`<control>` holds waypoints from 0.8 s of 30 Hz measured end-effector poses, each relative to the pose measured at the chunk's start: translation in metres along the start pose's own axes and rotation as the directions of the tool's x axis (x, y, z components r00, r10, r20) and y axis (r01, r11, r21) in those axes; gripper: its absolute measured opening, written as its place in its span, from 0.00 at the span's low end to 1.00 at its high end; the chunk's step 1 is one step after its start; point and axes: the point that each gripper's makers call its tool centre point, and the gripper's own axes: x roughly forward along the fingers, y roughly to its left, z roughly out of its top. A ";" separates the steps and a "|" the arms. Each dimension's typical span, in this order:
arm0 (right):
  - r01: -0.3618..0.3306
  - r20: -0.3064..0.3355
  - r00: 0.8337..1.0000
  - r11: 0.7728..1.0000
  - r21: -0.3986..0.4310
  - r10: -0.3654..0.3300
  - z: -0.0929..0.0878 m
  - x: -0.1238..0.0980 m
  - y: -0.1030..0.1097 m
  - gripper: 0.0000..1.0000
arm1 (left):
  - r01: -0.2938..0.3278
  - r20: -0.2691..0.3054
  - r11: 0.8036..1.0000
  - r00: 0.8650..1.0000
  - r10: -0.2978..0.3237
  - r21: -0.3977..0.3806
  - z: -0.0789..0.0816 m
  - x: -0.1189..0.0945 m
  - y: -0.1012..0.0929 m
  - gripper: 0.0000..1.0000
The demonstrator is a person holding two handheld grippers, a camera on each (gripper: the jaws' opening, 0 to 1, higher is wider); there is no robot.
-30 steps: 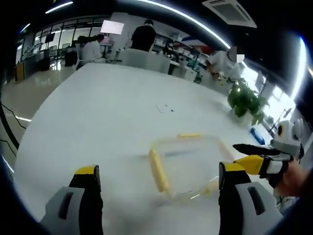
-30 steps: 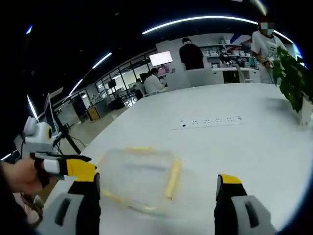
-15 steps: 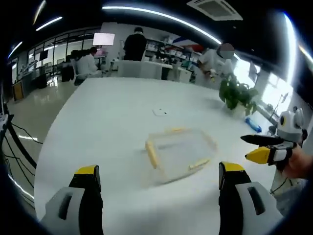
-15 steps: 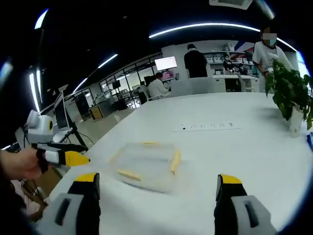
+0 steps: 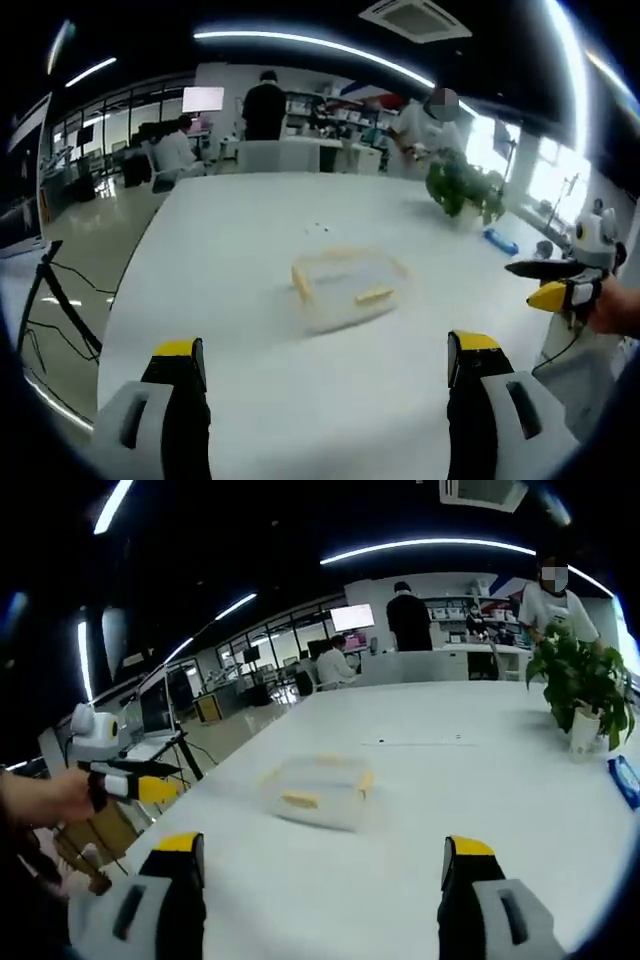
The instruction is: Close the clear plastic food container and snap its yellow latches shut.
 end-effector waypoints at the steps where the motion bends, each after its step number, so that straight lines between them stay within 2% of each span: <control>1: 0.000 0.002 1.000 1.000 -0.013 0.000 -0.003 -0.008 0.002 1.00 | 0.000 0.003 1.000 1.000 0.000 -0.020 -0.003 -0.007 -0.001 0.99; 5: 0.002 -0.021 1.000 0.999 -0.034 -0.003 -0.020 -0.031 0.000 1.00 | -0.015 0.010 1.000 1.000 0.015 0.015 -0.013 -0.030 -0.007 0.99; 8: 0.020 -0.028 0.999 0.999 -0.033 -0.020 -0.037 -0.052 -0.008 1.00 | -0.018 -0.016 0.999 1.000 0.018 0.033 -0.030 -0.043 -0.011 0.99; 11: 0.021 -0.062 0.998 0.999 -0.035 -0.023 -0.056 -0.067 -0.011 1.00 | -0.022 -0.021 1.000 1.000 0.021 -0.007 -0.039 -0.056 -0.013 0.99; 14: 0.013 -0.091 0.996 1.000 -0.017 -0.015 -0.071 -0.081 -0.012 1.00 | -0.036 -0.034 0.999 0.999 0.036 0.004 -0.047 -0.066 -0.017 0.99; 19: 0.015 -0.094 0.995 0.998 -0.058 -0.020 -0.075 -0.100 -0.011 1.00 | -0.039 -0.025 0.999 0.999 0.039 -0.007 -0.052 -0.079 -0.015 0.99; 24: 0.012 -0.084 0.996 0.999 -0.052 -0.017 -0.072 -0.101 -0.011 1.00 | -0.052 -0.023 0.999 0.998 0.051 -0.012 -0.054 -0.086 -0.010 0.99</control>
